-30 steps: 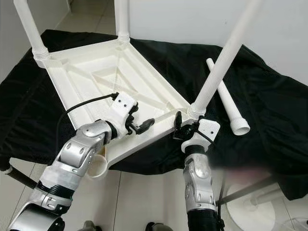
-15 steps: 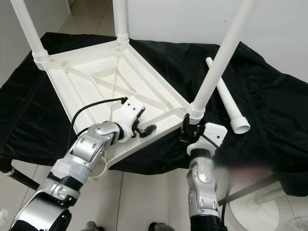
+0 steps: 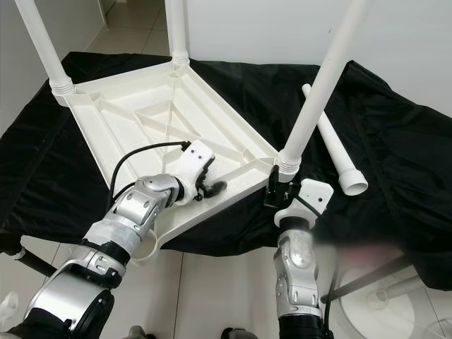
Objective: Building children table
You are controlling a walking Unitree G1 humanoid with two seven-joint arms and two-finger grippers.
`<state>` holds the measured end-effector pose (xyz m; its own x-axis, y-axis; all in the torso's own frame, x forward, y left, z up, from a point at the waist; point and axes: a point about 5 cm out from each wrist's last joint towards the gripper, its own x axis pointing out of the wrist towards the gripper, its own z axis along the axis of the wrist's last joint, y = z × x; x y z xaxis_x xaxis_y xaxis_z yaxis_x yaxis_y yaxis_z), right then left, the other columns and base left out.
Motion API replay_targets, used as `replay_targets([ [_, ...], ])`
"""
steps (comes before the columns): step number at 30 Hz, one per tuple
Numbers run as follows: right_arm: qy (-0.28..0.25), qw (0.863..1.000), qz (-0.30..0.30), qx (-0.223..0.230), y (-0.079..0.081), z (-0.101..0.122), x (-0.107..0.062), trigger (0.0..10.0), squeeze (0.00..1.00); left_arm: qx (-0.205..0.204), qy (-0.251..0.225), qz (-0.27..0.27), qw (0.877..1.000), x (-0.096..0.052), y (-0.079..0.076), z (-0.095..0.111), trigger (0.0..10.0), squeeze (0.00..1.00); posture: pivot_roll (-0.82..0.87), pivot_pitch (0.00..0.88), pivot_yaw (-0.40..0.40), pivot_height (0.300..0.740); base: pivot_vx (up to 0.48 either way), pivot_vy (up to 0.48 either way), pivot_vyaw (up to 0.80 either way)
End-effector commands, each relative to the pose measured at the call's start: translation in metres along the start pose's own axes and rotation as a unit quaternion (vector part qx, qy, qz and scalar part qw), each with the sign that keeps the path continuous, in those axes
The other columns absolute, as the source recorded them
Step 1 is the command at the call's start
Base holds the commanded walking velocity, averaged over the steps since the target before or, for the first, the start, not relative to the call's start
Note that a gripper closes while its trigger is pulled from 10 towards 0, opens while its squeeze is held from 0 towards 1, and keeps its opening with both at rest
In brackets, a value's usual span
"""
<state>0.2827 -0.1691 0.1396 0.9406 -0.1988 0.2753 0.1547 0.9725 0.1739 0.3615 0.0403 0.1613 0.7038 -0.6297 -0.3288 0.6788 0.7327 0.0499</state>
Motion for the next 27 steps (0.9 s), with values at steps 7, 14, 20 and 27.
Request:
replay_targets([
  [7,0.008,1.0,-0.004,-0.004,-0.002,-0.003,0.001,10.0,0.0,-0.01,-0.004,0.163,0.987,-0.001,0.025,0.002,0.0,0.0,-0.05,0.063,-0.01,0.74,0.0,0.0,0.0],
  [14,0.006,1.0,-0.008,-0.003,-0.002,-0.003,0.003,10.0,0.0,-0.019,-0.019,0.195,0.98,0.001,0.034,0.01,0.0,0.0,-0.05,0.061,-0.004,0.74,0.0,0.0,0.0],
  [20,0.005,1.0,-0.008,-0.003,-0.001,-0.003,0.003,10.0,0.0,-0.024,-0.026,0.222,0.974,0.002,0.038,0.015,0.0,0.0,-0.05,0.061,-0.003,0.74,0.0,0.0,0.0],
  [27,0.006,1.0,-0.009,-0.002,0.0,-0.003,0.004,10.0,0.0,-0.011,-0.044,0.252,0.967,0.007,0.036,0.026,6.8,0.0,-0.05,0.068,-0.002,0.74,0.0,0.0,0.0],
])
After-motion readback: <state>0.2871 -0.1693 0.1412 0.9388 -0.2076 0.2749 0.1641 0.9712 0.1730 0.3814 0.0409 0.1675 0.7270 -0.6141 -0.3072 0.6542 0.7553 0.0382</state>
